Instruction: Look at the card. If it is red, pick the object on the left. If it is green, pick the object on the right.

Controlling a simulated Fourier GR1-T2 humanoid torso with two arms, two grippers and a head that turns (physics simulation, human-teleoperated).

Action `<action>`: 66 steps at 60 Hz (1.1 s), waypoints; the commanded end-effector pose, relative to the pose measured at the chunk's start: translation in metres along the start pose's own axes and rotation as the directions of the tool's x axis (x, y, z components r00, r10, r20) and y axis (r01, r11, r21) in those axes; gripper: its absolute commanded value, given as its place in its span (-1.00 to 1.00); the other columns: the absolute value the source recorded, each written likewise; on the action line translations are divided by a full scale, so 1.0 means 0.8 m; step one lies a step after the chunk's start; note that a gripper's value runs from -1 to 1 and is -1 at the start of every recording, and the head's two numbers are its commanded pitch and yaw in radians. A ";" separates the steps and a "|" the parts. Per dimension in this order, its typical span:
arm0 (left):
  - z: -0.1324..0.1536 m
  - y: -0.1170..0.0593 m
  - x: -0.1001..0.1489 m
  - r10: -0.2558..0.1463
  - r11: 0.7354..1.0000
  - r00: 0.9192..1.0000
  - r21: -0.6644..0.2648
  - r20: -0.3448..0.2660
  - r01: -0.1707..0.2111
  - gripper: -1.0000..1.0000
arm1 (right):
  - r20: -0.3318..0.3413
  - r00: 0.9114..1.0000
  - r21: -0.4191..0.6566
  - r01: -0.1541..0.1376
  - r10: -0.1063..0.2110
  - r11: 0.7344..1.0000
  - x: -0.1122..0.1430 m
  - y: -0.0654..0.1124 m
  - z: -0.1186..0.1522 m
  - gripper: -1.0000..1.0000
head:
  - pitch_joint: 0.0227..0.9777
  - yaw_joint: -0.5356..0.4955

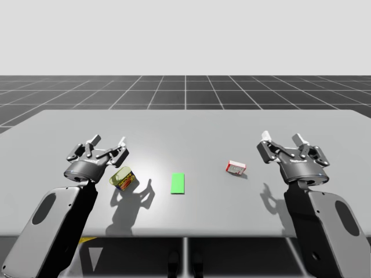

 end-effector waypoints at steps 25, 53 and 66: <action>-0.001 0.000 0.001 -0.013 1.000 1.000 0.004 0.019 0.013 -1.00 | 0.014 1.000 0.000 0.004 -0.004 1.000 -0.004 0.008 -0.001 -1.00 | -0.43 0.07; -0.001 0.000 0.001 -0.034 0.999 0.999 0.001 0.031 0.034 -1.00 | 0.022 1.000 0.020 0.018 -0.019 1.000 -0.003 0.011 0.001 -1.00 | 0.41 0.08; -0.002 -0.001 0.002 -0.037 0.999 0.999 -0.006 0.035 0.037 -1.00 | 0.035 0.999 0.015 0.005 -0.005 1.000 -0.003 0.012 0.002 -1.00 | 0.75 0.12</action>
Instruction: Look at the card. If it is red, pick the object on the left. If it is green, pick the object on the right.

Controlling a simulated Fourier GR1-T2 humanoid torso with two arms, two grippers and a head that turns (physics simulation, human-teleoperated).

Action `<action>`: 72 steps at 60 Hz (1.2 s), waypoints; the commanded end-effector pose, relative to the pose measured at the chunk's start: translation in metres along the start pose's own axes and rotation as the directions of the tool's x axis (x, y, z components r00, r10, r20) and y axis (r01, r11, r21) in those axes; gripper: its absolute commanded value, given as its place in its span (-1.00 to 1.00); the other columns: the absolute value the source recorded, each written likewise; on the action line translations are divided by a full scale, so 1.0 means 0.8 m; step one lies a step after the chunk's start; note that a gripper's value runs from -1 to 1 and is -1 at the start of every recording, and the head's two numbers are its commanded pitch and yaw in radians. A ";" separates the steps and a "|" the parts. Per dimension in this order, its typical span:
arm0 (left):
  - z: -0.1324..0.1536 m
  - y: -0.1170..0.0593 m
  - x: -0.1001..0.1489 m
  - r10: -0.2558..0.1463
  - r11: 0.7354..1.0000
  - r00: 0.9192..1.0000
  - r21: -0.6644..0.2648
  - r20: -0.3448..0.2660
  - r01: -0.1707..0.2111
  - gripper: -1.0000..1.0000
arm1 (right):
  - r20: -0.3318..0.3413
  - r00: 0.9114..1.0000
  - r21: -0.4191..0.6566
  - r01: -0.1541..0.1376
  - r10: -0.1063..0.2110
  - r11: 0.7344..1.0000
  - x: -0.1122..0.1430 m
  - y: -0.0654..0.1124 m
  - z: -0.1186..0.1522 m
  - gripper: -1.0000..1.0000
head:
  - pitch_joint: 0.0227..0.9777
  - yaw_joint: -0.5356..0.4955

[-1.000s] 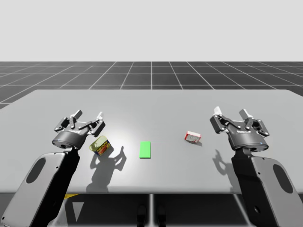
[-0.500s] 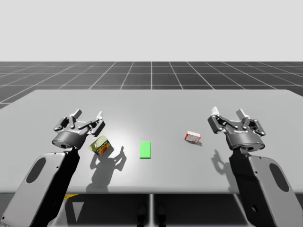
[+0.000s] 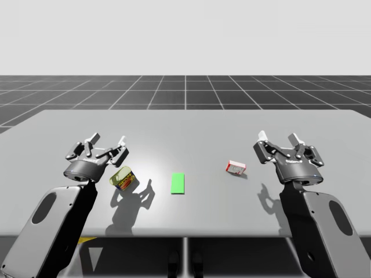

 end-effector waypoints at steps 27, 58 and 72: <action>0.001 -0.003 0.003 -0.002 1.000 1.000 -0.008 0.007 0.002 -1.00 | 0.018 1.000 -0.004 -0.023 0.023 1.000 0.000 0.002 0.001 -1.00 | 0.87 0.14; 0.002 -0.005 0.005 0.022 1.000 1.000 -0.021 0.005 -0.022 -1.00 | 0.023 0.999 -0.003 -0.027 0.027 1.000 0.000 0.002 0.002 -1.00 | 0.77 -0.09; 0.004 -0.009 0.004 0.030 0.999 1.000 -0.028 0.004 -0.030 -1.00 | 0.023 0.999 -0.005 -0.023 0.023 1.000 0.000 0.000 0.001 -1.00 | 0.76 -0.37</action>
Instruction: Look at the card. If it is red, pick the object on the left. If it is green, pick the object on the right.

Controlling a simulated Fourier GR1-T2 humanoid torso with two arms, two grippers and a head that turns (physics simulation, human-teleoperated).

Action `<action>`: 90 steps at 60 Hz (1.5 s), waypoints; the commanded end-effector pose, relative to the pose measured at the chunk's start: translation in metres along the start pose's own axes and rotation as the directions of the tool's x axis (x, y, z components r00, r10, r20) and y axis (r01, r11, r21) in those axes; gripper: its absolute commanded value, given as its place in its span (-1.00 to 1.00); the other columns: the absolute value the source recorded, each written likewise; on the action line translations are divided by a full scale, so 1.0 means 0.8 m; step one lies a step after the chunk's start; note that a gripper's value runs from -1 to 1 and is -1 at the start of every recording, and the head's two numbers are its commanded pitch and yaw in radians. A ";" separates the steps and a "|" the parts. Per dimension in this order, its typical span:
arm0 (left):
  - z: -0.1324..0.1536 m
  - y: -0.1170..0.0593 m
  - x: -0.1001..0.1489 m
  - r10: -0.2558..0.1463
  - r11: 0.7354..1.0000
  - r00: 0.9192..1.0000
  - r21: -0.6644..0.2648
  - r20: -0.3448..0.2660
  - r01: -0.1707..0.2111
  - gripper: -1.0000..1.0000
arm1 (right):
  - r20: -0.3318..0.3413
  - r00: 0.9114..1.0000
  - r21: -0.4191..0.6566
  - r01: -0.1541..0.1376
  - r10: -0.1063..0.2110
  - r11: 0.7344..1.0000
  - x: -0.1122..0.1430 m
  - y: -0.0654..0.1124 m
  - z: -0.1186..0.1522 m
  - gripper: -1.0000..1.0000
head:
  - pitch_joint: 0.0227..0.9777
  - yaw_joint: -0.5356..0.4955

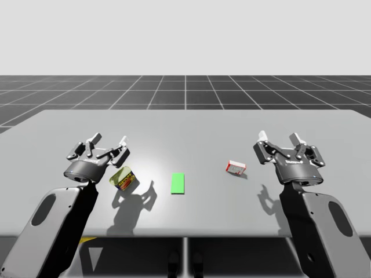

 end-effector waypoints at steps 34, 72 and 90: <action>0.001 -0.003 -0.001 0.005 1.000 1.000 -0.006 0.000 -0.005 -1.00 | -0.037 0.999 0.009 0.020 -0.019 1.000 -0.002 0.001 -0.002 -1.00 | 0.67 -0.62; 0.001 -0.003 -0.003 0.016 1.000 1.000 -0.012 -0.014 -0.016 -1.00 | -0.104 0.995 -0.023 -0.001 -0.001 1.000 0.010 0.037 0.050 -1.00 | 0.65 -0.60; 0.000 -0.003 -0.003 0.016 1.000 1.000 -0.023 -0.019 -0.017 -1.00 | -0.171 0.985 -0.075 0.009 -0.021 0.997 -0.020 0.075 0.097 -1.00 | 0.65 -0.58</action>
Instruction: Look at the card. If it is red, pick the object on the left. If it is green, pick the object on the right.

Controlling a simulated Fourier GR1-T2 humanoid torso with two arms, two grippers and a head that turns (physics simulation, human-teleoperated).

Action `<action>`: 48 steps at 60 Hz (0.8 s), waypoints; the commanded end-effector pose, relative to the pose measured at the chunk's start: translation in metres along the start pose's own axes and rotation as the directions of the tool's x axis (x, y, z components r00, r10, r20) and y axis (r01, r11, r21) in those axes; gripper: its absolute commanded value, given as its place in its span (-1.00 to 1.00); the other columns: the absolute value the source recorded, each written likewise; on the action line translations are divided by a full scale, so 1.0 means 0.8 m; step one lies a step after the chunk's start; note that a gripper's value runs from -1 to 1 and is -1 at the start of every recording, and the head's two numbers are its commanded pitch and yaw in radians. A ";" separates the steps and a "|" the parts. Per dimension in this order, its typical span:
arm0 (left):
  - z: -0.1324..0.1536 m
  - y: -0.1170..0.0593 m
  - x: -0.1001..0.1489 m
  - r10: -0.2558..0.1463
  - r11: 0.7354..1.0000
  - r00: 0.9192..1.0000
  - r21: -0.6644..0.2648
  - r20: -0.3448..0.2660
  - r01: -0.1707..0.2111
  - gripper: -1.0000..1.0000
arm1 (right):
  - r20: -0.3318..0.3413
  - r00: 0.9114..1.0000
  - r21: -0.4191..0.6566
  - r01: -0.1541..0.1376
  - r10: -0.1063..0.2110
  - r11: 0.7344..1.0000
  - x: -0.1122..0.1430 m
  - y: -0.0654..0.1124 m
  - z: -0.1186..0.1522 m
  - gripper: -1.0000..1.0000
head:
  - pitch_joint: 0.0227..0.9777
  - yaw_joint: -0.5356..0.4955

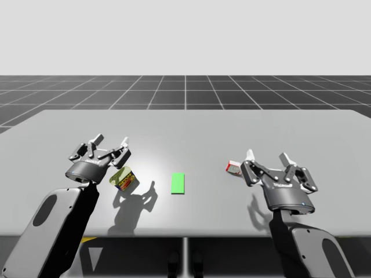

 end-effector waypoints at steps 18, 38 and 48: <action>-0.002 -0.005 -0.003 -0.014 1.000 1.000 -0.025 -0.015 0.013 -1.00 | -0.128 0.992 -0.029 0.004 -0.008 1.000 -0.081 0.050 0.039 -1.00 | 0.64 -0.58; -0.002 -0.005 -0.004 -0.017 0.999 1.000 -0.030 -0.019 0.016 -1.00 | -0.163 0.986 -0.084 -0.039 0.025 0.996 -0.121 0.074 0.012 -1.00 | 0.63 -0.56; -0.002 -0.005 -0.004 -0.017 0.999 1.000 -0.030 -0.019 0.016 -1.00 | -0.190 0.981 -0.118 -0.056 0.033 0.991 -0.128 0.075 -0.009 -1.00 | 0.64 -0.55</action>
